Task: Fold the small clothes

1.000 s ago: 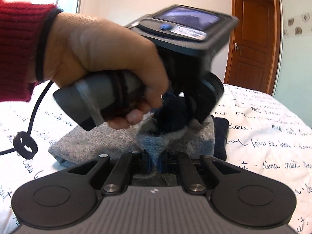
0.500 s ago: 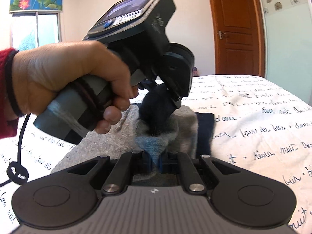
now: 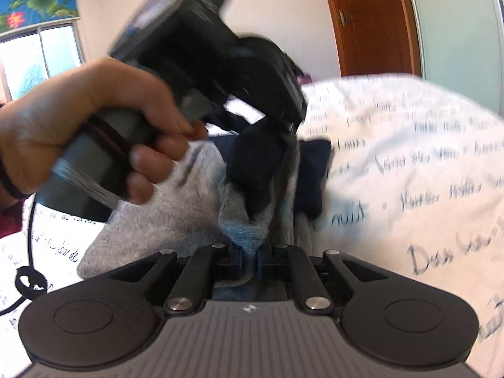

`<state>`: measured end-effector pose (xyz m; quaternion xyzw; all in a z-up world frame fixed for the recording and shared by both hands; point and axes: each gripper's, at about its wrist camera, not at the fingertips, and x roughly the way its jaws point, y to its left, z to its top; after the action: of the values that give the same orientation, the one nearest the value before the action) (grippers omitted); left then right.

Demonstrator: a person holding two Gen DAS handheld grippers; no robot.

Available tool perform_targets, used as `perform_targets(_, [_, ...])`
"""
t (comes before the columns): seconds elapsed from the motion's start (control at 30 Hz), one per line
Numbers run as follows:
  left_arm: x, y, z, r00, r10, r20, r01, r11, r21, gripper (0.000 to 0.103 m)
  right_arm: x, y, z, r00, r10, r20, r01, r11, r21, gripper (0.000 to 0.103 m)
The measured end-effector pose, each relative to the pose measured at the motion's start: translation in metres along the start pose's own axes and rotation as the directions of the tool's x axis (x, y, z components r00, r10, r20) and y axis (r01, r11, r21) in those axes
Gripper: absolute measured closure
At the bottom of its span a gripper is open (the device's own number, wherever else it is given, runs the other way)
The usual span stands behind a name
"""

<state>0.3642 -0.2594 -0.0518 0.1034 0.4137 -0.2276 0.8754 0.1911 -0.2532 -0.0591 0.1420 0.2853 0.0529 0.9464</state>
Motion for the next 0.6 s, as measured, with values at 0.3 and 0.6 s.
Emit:
perform_targets(0.3, [-0.042, 0.045, 0.004, 0.994, 0.018, 0.111, -0.011, 0.998, -0.06, 0.015, -0.012, -0.032, 0.004, 0.997, 0.061, -0.057, -0.049, 0.979, 0.196, 0.079])
perform_targets(0.6, [-0.065, 0.118, -0.04, 0.986, 0.138, 0.093, -0.129, 0.986, -0.102, 0.015, -0.015, -0.082, 0.061, 0.986, 0.149, 0.071, -0.162, 0.951, 0.264, 0.026])
